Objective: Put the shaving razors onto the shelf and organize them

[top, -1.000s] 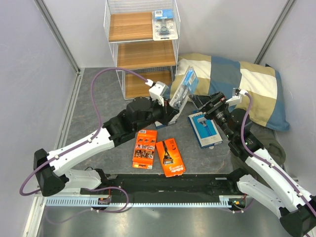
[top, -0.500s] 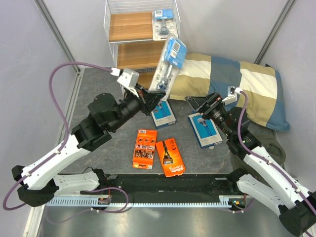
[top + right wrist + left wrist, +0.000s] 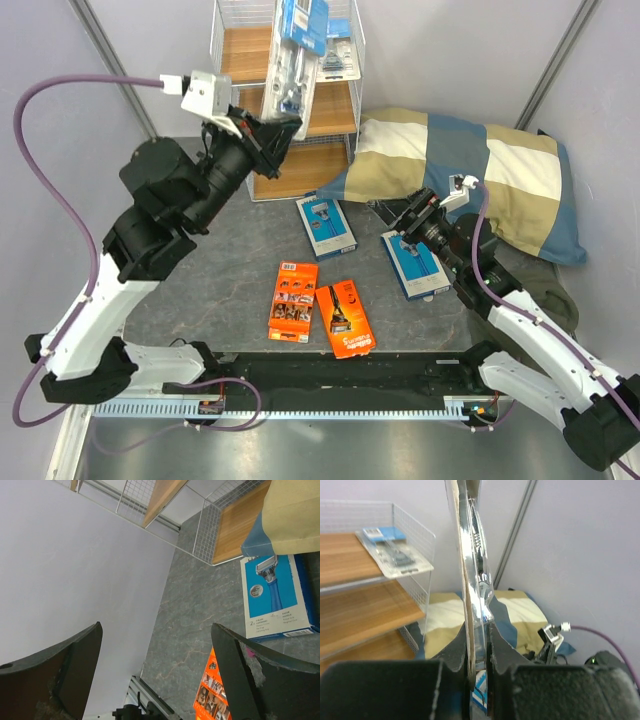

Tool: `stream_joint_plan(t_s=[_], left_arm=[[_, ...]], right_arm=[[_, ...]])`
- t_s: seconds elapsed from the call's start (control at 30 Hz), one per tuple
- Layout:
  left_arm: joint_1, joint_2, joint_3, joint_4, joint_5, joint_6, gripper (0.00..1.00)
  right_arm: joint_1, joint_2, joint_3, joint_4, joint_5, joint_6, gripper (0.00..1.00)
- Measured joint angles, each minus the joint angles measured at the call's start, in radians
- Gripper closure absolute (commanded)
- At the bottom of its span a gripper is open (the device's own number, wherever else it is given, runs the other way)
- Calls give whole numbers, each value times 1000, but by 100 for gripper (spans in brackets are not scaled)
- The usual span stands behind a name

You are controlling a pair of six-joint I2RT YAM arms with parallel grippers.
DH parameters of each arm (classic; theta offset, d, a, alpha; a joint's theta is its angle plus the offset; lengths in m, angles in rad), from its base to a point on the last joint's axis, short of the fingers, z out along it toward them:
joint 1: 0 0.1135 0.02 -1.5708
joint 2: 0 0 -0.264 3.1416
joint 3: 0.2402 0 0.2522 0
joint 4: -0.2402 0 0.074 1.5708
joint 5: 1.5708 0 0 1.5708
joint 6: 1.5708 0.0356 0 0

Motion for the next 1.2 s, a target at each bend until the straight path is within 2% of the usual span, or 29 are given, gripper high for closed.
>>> stream_joint_plan(t_s=[0.1, 0.23, 0.3, 0.47, 0.6, 0.7, 0.8, 0.93, 1.2], left_arm=[[66, 64, 102, -40, 59, -2, 98], [226, 149, 201, -82, 245, -63, 98], [332, 195, 233, -90, 356, -127, 98], [498, 290, 287, -83, 562, -292, 98], [618, 340, 290, 15, 730, -494, 98], [692, 348, 210, 219, 830, -688, 98], [735, 358, 150, 376, 884, -854, 98], [746, 397, 151, 479, 912, -968, 98], [746, 426, 174, 473, 907, -1007, 98]], right_arm=[[0, 2, 0, 1, -10, 0, 2], [0, 1, -3, 8, -20, -1, 2], [0, 0, -9, 10, -24, -1, 2], [0, -1, -19, 8, -27, -6, 2], [0, -3, -21, 8, -29, -9, 2], [0, -4, -21, 7, -34, -14, 2], [0, -10, -21, 6, -35, -24, 2], [0, -20, -21, 3, -35, -33, 2], [0, -21, -21, -16, -34, -50, 2]])
